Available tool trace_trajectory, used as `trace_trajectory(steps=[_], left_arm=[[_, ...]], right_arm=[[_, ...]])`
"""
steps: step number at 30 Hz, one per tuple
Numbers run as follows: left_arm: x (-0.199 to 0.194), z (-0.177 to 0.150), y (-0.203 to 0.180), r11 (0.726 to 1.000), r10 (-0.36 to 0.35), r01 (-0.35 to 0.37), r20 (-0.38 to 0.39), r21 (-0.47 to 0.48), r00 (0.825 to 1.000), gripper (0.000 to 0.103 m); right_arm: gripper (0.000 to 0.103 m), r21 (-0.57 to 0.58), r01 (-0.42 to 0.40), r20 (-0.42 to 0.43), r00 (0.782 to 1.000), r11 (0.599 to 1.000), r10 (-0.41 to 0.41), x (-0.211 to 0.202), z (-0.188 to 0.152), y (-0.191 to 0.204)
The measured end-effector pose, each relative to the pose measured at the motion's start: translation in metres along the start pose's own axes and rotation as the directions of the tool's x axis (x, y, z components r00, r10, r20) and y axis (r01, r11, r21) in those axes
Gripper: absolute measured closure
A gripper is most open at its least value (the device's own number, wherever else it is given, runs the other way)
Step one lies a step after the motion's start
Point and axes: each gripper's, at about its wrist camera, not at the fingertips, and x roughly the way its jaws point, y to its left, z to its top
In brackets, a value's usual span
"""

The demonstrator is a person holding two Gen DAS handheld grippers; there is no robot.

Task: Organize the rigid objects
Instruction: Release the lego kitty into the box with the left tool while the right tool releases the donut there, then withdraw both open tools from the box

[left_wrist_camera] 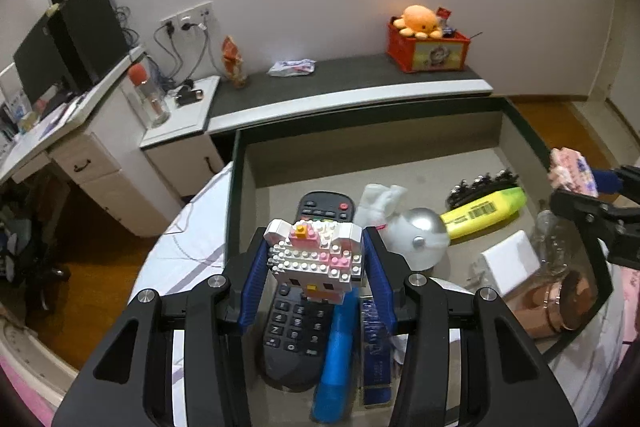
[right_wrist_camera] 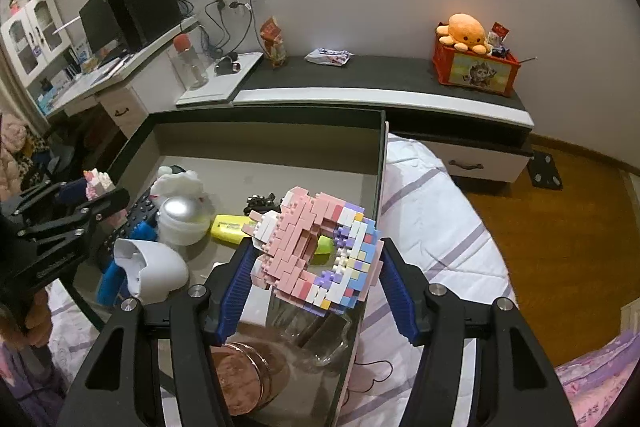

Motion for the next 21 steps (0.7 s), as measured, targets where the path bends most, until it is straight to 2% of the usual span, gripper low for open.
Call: trace_trajectory(steps=[2, 3, 4, 5, 7, 9, 14, 21], left_arm=[[-0.002, 0.0, -0.001, 1.0, 0.008, -0.008, -0.005, 0.007, 1.0, 0.052], [-0.003, 0.0, -0.001, 1.0, 0.016, -0.016, -0.012, 0.007, 1.0, 0.046], [-0.003, 0.001, -0.002, 1.0, 0.016, -0.016, -0.011, 0.007, 1.0, 0.028], [-0.005, 0.002, -0.002, 1.0, 0.011, -0.011, 0.002, 0.009, 1.0, 0.014], [-0.009, 0.002, -0.003, 1.0, 0.024, -0.024, 0.033, 0.012, 0.999, 0.012], [-0.01, 0.002, -0.003, 0.999, 0.037, -0.037, 0.026, 0.023, 0.999, 0.012], [-0.017, -0.001, -0.001, 1.0, 0.015, -0.015, 0.032, 0.001, 0.999, 0.012], [-0.048, -0.015, -0.013, 0.999, 0.037, -0.037, 0.077, 0.007, 0.996, 0.012]], right_arm=[[0.041, -0.023, -0.002, 0.009, 1.0, 1.0, 0.002, -0.003, -0.001, 0.004], [0.036, -0.04, -0.008, 0.005, 1.0, 0.999, 0.008, -0.003, -0.001, 0.006], [0.03, -0.049, -0.016, -0.003, 1.0, 0.999, 0.016, -0.003, -0.001, 0.008], [0.021, -0.048, -0.024, 0.005, 1.0, 0.999, 0.024, -0.006, -0.002, 0.009], [0.021, -0.052, -0.027, 0.012, 1.0, 0.998, 0.028, -0.008, -0.001, 0.01], [0.021, -0.057, -0.008, 0.007, 1.0, 0.998, 0.008, -0.008, -0.002, 0.011], [0.021, -0.014, -0.022, -0.012, 1.0, 1.0, 0.022, -0.009, -0.007, 0.008], [0.021, 0.006, -0.016, 0.023, 1.0, 1.0, 0.016, -0.04, -0.023, 0.012]])
